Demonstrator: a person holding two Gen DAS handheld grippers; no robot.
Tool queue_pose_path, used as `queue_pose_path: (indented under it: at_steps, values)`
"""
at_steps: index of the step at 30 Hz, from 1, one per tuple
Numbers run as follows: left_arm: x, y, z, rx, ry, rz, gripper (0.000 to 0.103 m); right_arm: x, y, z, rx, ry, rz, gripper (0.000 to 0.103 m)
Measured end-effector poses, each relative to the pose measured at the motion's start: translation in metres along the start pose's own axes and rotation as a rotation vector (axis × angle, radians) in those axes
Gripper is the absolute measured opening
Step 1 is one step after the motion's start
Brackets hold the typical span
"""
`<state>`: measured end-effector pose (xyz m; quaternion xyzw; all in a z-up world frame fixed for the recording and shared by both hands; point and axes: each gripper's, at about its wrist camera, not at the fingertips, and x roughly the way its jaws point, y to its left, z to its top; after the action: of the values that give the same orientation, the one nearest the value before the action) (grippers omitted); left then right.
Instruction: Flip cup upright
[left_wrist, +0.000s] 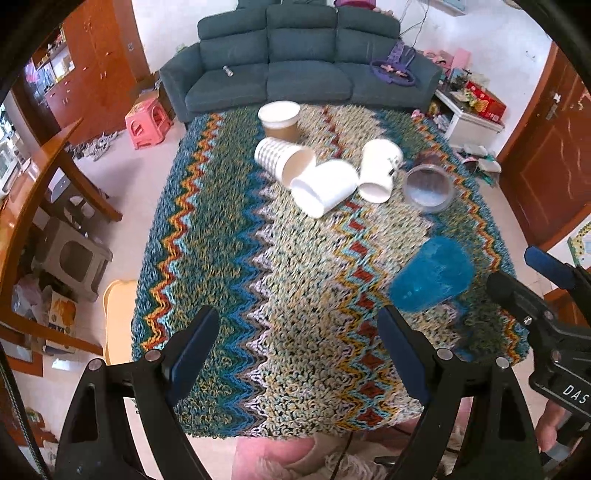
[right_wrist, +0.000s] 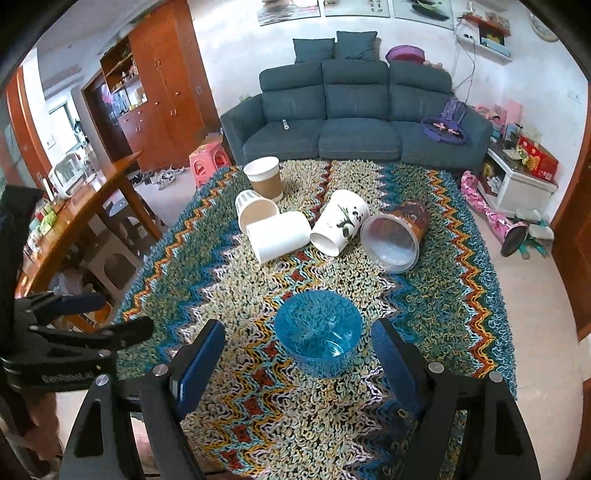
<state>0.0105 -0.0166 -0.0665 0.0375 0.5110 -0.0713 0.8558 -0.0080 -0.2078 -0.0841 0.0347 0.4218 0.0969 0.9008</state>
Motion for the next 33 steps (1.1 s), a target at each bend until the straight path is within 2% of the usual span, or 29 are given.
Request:
queue_pose_path:
  at_steps: [6, 9, 13, 18, 33]
  values:
    - [-0.024, -0.007, 0.018, -0.001, -0.014, 0.009, 0.089, -0.023, 0.002, 0.016, 0.021, 0.019, -0.042, 0.082]
    - [-0.036, -0.007, 0.025, -0.014, -0.014, -0.014, 0.089, -0.034, 0.002, 0.024, 0.037, 0.037, -0.080, 0.082]
    - [-0.050, -0.008, 0.029, -0.022, -0.046, -0.009, 0.089, -0.048, 0.001, 0.034, 0.065, 0.053, -0.098, 0.082]
    - [-0.058, -0.009, 0.033, -0.029, -0.067, 0.003, 0.089, -0.061, 0.003, 0.046, 0.057, 0.051, -0.173, 0.082]
    - [-0.065, -0.014, 0.036, -0.023, -0.073, 0.000, 0.089, -0.078, 0.006, 0.065, 0.050, 0.007, -0.203, 0.082]
